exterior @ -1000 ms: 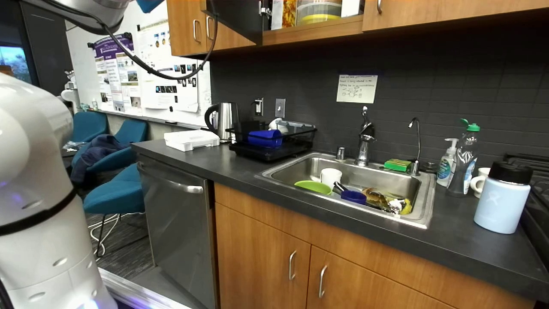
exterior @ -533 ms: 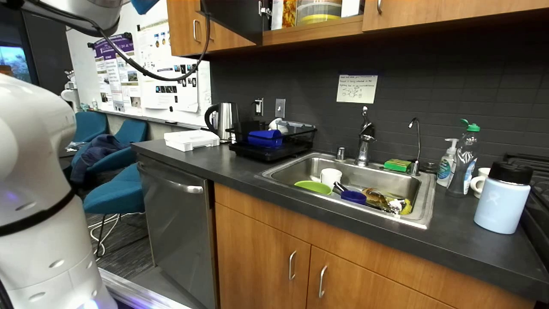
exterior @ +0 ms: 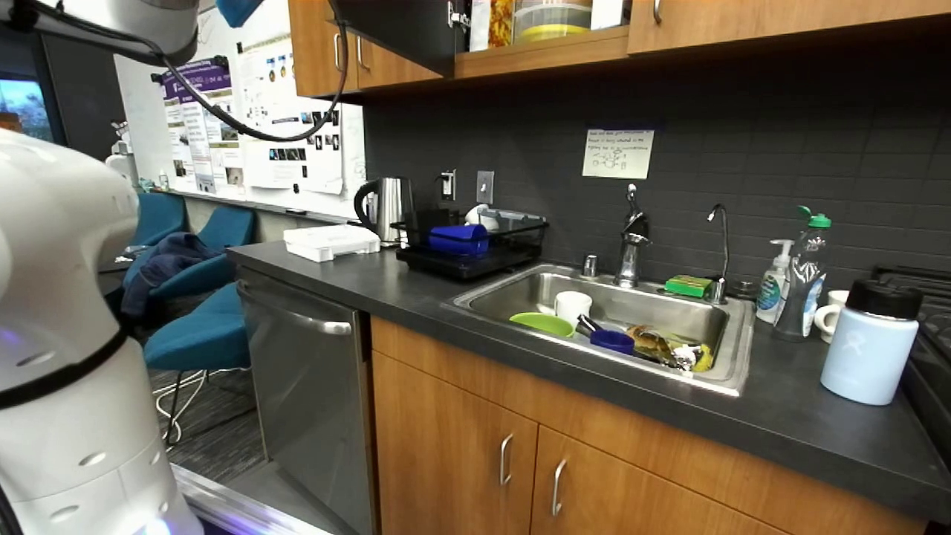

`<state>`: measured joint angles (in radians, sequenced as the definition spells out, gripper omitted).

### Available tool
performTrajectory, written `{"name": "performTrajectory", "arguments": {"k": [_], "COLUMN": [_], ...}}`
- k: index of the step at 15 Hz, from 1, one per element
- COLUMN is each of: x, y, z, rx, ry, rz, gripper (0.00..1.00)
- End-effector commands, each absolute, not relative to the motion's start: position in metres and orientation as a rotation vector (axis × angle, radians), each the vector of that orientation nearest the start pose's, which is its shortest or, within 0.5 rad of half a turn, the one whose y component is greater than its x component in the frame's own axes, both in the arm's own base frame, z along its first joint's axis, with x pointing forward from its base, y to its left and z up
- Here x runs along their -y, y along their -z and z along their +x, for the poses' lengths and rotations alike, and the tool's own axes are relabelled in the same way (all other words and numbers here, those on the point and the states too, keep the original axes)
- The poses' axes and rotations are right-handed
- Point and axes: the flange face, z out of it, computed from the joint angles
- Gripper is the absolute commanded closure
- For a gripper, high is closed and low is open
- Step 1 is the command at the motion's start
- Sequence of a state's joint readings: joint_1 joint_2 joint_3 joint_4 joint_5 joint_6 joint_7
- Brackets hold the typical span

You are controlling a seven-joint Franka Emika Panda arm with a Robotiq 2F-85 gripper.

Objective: Open the third cupboard door from the left

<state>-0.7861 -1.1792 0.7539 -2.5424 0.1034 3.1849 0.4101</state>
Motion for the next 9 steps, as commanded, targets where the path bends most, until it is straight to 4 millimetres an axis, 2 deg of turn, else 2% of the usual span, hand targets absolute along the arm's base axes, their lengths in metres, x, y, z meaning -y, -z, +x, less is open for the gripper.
{"name": "performTrajectory", "arguments": {"k": [1,9], "x": [-0.205,-0.225], "y": [-0.668,-0.662], "z": [0.311,0.315], "rx": [0.022,-0.036], "ry": [2.653,2.692], "rz": [-2.391,-2.411], "gripper": [0.97,0.97]}}
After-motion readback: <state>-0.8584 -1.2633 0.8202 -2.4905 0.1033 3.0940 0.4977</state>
